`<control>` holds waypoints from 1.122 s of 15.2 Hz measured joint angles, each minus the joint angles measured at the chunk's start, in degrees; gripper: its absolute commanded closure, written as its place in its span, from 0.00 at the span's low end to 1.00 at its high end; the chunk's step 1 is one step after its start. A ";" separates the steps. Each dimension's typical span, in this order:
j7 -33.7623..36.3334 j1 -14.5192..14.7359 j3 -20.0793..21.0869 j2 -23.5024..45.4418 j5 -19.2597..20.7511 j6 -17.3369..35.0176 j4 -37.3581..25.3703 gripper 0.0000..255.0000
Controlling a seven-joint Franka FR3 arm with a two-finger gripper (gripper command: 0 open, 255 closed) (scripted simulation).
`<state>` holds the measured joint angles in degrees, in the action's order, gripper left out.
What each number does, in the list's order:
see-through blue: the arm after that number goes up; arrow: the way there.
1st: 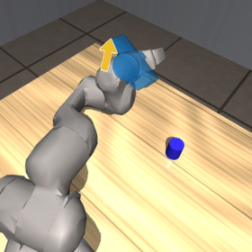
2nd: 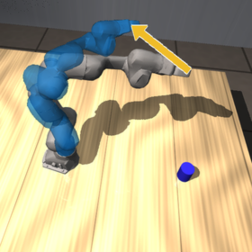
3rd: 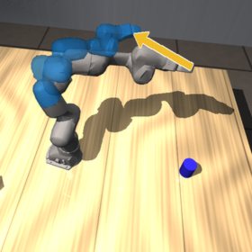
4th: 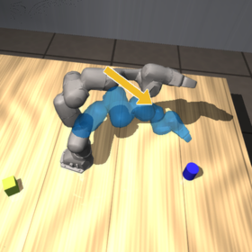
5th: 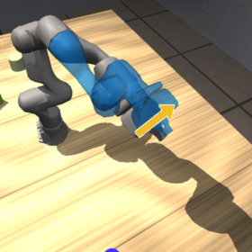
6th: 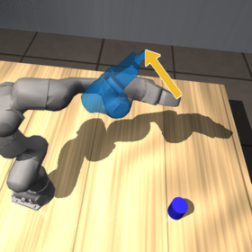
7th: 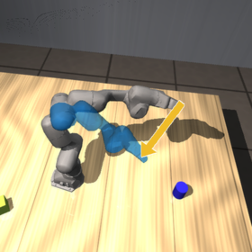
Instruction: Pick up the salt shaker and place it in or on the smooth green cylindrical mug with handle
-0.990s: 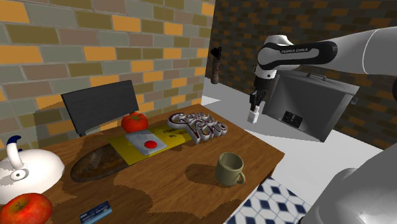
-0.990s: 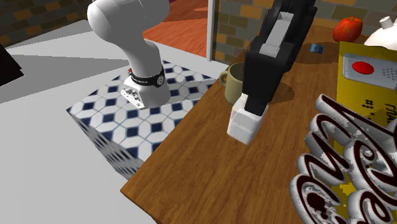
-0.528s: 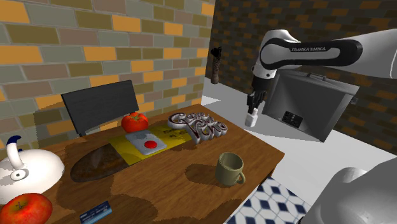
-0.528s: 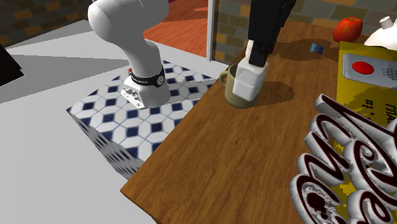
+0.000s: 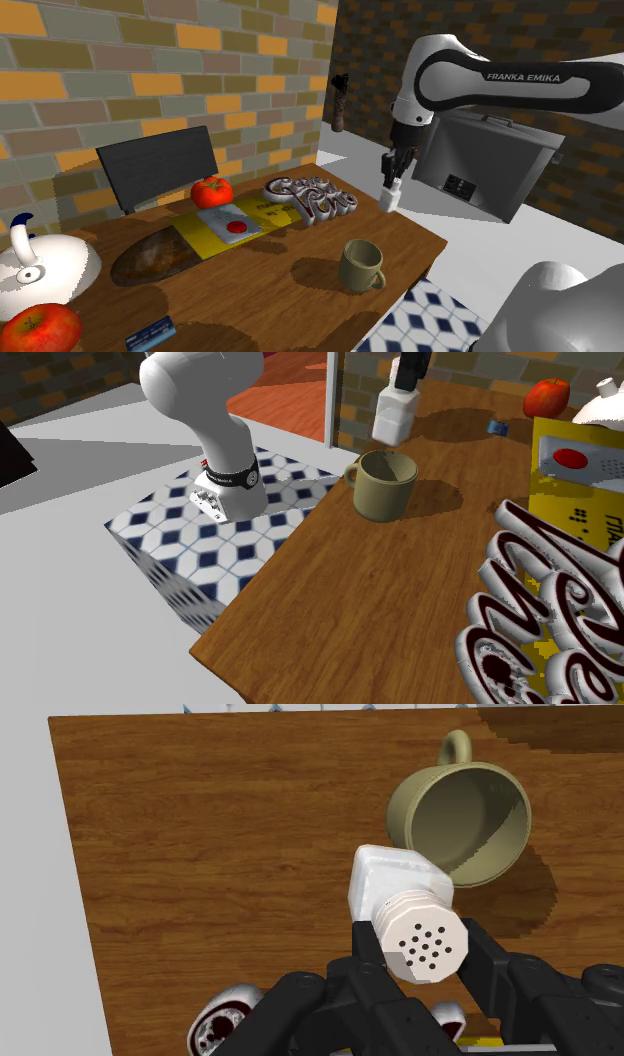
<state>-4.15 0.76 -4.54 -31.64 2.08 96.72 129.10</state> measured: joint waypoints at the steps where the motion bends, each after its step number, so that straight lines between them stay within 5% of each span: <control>1: 1.16 0.41 0.94 -0.61 -0.49 -0.55 0.07 1.00; 7: 8.98 3.22 7.42 -4.88 -4.19 -2.94 1.94 1.00; 17: 9.79 3.65 8.36 -6.12 -4.89 4.04 10.19 1.00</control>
<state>5.64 4.41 3.82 -37.76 -2.81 100.76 139.29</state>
